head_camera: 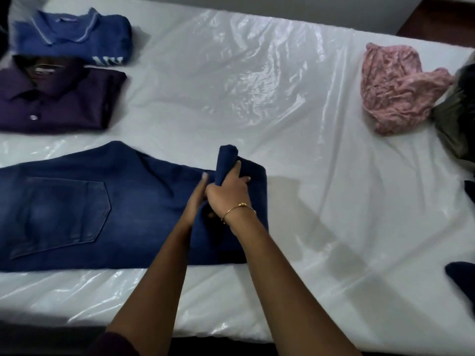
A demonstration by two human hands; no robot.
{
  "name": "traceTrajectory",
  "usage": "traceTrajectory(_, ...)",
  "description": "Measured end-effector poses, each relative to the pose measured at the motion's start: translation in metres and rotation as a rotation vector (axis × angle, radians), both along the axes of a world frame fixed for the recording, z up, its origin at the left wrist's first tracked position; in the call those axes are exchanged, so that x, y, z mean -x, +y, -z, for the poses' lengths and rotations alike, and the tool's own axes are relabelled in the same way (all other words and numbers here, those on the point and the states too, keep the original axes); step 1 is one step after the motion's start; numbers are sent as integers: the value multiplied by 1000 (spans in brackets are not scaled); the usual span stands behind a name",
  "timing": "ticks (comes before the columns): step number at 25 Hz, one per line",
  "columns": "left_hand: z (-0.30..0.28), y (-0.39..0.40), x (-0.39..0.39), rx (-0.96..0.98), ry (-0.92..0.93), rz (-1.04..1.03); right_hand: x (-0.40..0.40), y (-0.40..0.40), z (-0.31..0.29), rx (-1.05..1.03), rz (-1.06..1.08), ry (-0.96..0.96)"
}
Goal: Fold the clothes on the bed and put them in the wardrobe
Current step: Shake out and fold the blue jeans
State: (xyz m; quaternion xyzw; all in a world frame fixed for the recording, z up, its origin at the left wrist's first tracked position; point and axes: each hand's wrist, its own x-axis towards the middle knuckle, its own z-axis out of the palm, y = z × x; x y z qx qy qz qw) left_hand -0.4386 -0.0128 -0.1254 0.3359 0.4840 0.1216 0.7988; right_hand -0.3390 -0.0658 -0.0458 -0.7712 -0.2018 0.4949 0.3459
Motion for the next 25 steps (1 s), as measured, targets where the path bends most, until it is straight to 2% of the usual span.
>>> traceTrajectory(2,-34,16,30,38,-135,-17,44,15,3,30,-18,61)
traceTrajectory(5,-63,18,63,-87,37,46,68,23,11,-26,-38,192)
traceTrajectory(6,-69,20,74,-111,81,46,70,26,16,-48,-25,134)
traceTrajectory(8,-67,29,85,-151,89,108,66,21,49,-40,78,-319)
traceTrajectory(10,-41,44,91,-351,272,184,62,10,97,45,45,-753)
traceTrajectory(12,-11,52,92,-501,441,209,65,-4,136,127,-143,-900)
traceTrajectory(14,6,53,90,-596,500,197,72,-3,149,194,-211,-900)
traceTrajectory(17,6,70,96,-944,690,191,88,33,133,167,-88,-846)
traceTrajectory(21,2,137,125,-1428,764,230,104,83,130,-42,-324,-935)
traceTrajectory(23,13,187,137,-1460,791,353,99,103,127,31,-501,-897)
traceTrajectory(25,27,229,142,-1300,820,516,86,114,123,141,-643,-879)
